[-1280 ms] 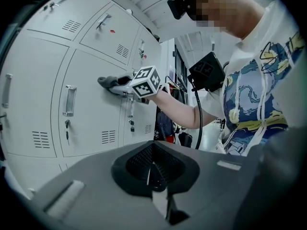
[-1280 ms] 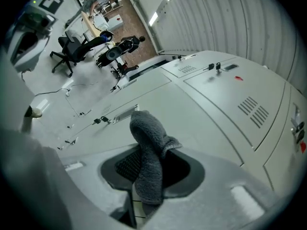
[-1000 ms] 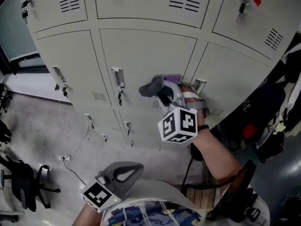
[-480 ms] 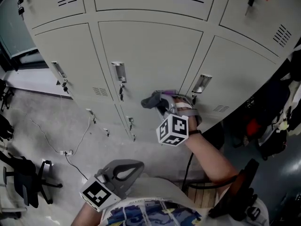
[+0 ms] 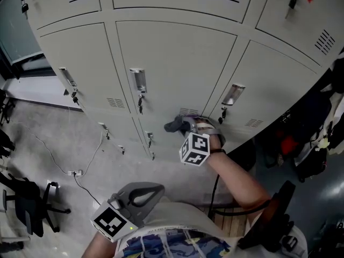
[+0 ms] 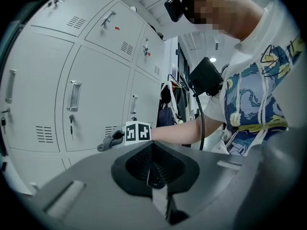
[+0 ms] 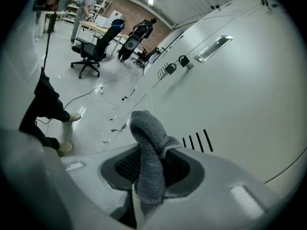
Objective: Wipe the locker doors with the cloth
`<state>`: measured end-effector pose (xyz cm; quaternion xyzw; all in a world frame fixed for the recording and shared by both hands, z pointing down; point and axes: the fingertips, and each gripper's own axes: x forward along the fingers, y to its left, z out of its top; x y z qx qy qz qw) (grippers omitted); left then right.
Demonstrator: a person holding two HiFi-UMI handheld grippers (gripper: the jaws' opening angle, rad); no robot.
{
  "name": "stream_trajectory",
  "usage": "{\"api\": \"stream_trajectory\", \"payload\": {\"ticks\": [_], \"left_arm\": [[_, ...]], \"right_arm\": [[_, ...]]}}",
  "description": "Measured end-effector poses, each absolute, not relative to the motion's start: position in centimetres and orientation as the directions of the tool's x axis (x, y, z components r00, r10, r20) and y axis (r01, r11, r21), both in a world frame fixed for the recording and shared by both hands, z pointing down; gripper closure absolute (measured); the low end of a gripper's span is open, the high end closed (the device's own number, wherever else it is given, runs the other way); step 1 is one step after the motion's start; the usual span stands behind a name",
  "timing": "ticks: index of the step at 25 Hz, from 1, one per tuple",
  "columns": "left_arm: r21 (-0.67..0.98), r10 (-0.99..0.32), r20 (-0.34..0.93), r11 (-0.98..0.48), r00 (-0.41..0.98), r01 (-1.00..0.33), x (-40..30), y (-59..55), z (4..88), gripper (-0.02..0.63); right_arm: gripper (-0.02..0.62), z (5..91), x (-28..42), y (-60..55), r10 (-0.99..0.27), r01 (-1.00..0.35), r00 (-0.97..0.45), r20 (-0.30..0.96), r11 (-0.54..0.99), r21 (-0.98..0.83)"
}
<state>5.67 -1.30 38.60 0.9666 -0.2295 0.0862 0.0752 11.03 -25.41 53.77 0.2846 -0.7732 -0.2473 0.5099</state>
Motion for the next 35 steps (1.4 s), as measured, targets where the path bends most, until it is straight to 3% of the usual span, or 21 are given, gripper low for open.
{"api": "stream_trajectory", "payload": {"ticks": [7,17,22,27,35], "left_arm": [[0.111,-0.435,0.185,-0.882,0.881,-0.459,5.1,-1.4,38.5,0.604],[0.100,-0.412,0.178,-0.896,0.894,-0.433,5.7,-1.6,38.0,0.604],[0.091,-0.410,0.177,-0.898,0.895,-0.430,5.8,-1.7,37.8,0.604],[0.093,-0.429,0.175,-0.889,0.886,-0.449,5.4,-1.9,37.9,0.604],[0.099,-0.434,0.184,-0.884,0.882,-0.456,5.1,-2.2,38.2,0.604]], "right_arm": [[0.482,46.4,9.8,-23.0,-0.685,-0.188,-0.389,0.616,0.714,0.674],[0.480,22.7,7.7,-22.1,-0.862,-0.291,-0.468,0.194,0.357,0.888],[0.480,16.3,7.4,-24.1,-0.895,-0.325,-0.443,0.048,0.211,0.922],[0.480,17.9,7.1,-25.8,-0.900,-0.296,-0.433,0.053,0.198,0.934],[0.480,26.6,6.4,-26.0,-0.877,-0.255,-0.439,0.194,0.329,0.909]]}}
